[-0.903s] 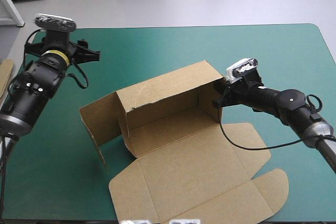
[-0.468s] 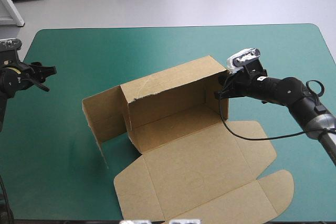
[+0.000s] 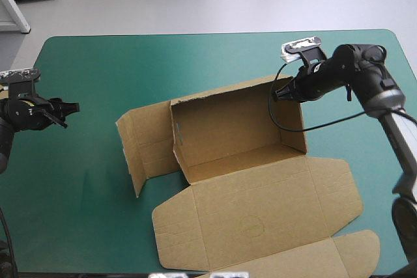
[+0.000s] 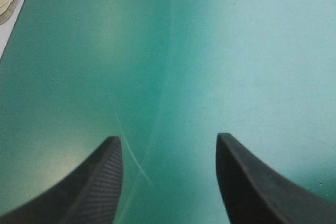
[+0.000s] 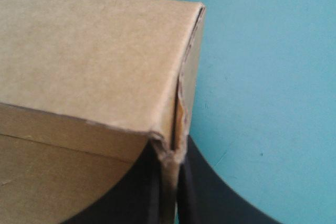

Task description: Fold the box

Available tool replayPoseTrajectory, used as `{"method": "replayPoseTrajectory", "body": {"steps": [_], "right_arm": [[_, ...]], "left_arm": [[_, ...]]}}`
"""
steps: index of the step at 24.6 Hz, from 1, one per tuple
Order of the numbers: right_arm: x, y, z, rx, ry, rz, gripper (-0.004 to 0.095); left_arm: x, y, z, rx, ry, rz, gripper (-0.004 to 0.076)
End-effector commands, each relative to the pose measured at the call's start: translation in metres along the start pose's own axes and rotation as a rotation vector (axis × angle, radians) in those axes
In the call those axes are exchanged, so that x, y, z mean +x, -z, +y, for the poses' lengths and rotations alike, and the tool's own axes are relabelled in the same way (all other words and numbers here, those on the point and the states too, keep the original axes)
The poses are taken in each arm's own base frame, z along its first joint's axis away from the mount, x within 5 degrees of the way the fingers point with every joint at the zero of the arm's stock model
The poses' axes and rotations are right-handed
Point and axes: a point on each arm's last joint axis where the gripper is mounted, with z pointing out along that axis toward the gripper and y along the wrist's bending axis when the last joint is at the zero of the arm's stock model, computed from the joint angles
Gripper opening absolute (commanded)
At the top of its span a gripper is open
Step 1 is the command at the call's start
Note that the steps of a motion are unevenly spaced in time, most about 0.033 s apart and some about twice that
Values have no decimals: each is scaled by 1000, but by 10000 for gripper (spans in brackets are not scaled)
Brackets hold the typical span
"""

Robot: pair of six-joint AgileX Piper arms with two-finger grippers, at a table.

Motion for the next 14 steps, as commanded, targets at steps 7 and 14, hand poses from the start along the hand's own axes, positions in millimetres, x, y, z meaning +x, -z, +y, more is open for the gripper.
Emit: {"method": "replayPoseTrajectory", "body": {"steps": [7, 14], "right_arm": [[-41, -31, -9, -39, -30, 95, -17], [-62, -60, -20, -12, -9, 16, 262]], "left_arm": [[-8, 18, -1, 11, -11, -66, 385], [-8, 18, -5, 45, -3, -63, 385]]}}
